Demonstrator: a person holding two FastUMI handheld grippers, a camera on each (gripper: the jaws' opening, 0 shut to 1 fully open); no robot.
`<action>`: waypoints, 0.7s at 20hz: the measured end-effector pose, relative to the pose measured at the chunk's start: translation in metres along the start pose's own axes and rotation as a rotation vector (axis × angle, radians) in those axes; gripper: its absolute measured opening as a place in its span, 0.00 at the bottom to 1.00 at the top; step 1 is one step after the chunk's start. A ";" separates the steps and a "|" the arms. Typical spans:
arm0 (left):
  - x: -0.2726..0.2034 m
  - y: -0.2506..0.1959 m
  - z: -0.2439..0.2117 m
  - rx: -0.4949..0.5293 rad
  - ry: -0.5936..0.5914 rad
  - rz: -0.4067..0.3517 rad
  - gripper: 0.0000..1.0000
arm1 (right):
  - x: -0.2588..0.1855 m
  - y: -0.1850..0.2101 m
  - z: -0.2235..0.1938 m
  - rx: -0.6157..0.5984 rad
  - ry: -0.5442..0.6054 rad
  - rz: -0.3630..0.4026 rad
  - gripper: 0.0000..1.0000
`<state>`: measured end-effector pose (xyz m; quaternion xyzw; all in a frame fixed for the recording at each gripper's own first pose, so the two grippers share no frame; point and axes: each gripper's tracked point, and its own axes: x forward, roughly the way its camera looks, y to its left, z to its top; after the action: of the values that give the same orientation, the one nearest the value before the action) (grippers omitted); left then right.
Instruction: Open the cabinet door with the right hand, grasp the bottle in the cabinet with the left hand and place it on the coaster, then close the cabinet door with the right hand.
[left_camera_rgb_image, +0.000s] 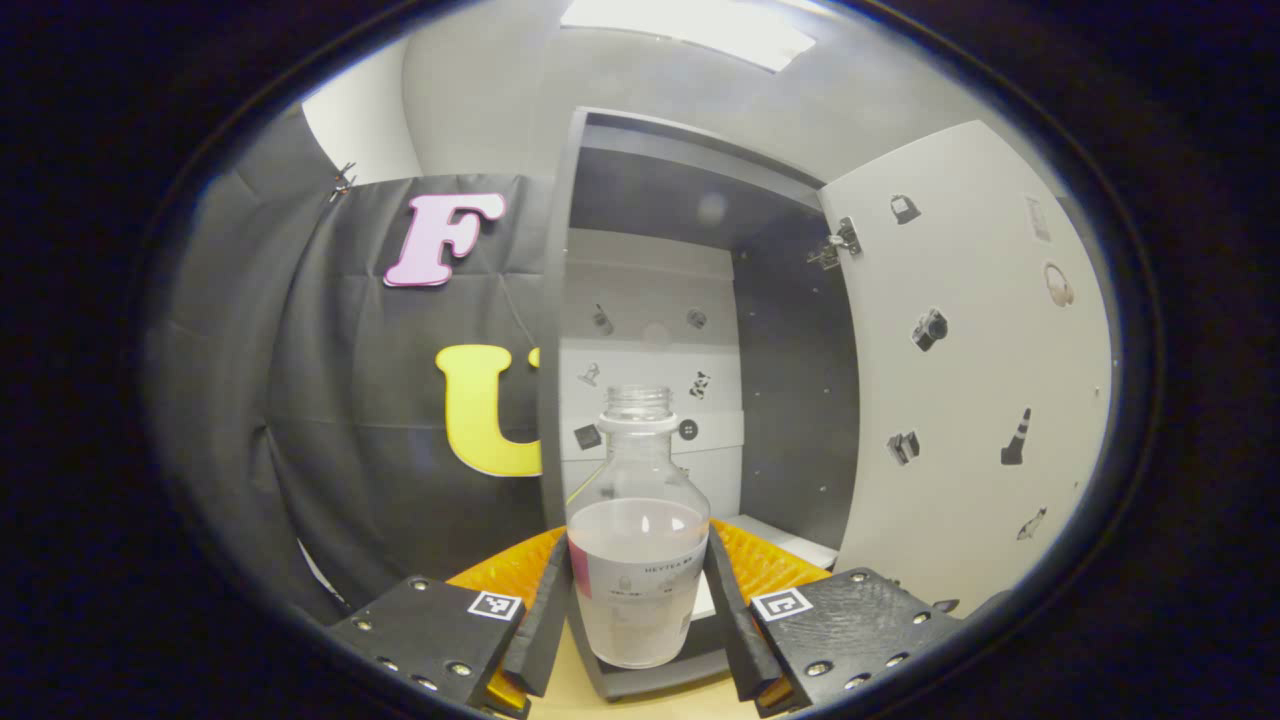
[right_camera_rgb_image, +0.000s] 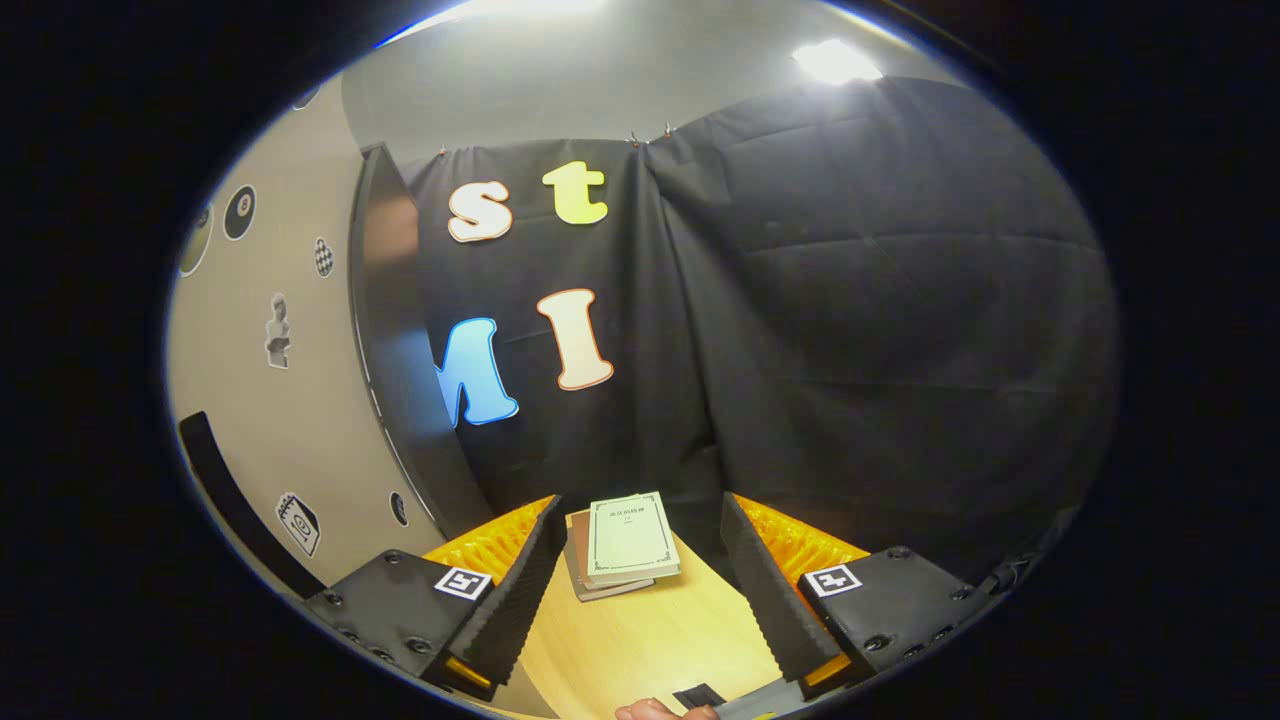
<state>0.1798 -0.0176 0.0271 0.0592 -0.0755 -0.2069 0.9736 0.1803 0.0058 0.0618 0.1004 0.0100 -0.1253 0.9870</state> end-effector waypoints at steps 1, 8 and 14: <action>-0.010 0.009 -0.008 0.005 0.001 0.003 0.69 | -0.004 0.002 0.002 -0.007 -0.006 0.001 0.92; -0.086 0.069 -0.088 -0.011 0.024 0.087 0.69 | -0.030 0.016 0.012 0.033 -0.036 0.017 0.98; -0.137 0.089 -0.184 -0.061 0.045 0.145 0.69 | -0.047 0.025 0.009 0.039 -0.040 0.065 0.98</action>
<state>0.1223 0.1352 -0.1568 0.0284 -0.0515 -0.1367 0.9889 0.1408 0.0395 0.0781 0.1176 -0.0154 -0.0952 0.9884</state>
